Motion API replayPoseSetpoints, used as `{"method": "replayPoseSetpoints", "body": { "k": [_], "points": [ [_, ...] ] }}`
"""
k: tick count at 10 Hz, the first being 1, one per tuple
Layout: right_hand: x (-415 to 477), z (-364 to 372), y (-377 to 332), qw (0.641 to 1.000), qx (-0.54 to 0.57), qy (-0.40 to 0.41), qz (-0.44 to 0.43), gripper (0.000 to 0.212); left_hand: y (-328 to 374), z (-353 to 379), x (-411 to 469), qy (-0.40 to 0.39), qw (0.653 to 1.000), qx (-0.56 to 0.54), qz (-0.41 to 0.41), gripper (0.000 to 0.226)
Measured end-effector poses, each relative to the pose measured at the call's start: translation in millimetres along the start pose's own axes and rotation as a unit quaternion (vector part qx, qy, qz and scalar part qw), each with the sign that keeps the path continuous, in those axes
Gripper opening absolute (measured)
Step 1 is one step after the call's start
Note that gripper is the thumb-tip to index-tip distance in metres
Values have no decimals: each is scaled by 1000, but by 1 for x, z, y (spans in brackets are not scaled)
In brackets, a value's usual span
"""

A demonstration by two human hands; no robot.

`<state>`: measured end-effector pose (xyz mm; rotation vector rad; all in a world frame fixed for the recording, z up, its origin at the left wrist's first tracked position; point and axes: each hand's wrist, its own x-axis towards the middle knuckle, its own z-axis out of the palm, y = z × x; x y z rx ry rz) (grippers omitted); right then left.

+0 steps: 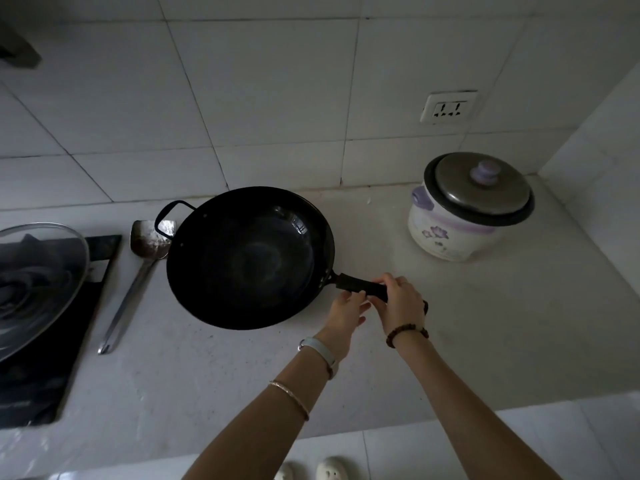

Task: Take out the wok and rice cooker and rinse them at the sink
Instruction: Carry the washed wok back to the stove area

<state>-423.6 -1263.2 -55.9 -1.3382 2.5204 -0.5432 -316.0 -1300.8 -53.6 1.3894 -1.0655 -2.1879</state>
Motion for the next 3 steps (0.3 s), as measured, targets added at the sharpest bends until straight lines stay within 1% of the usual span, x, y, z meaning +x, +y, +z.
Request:
{"method": "replayPoseSetpoints", "body": {
  "k": [2,3],
  "points": [
    [2,0,3,1000,-2,8,-22,28,1,3,-7,22,1000,-8,19,27],
    [3,0,5,999,13,18,-28,34,4,-1,-12,48,998,12,35,27]
  ]
}}
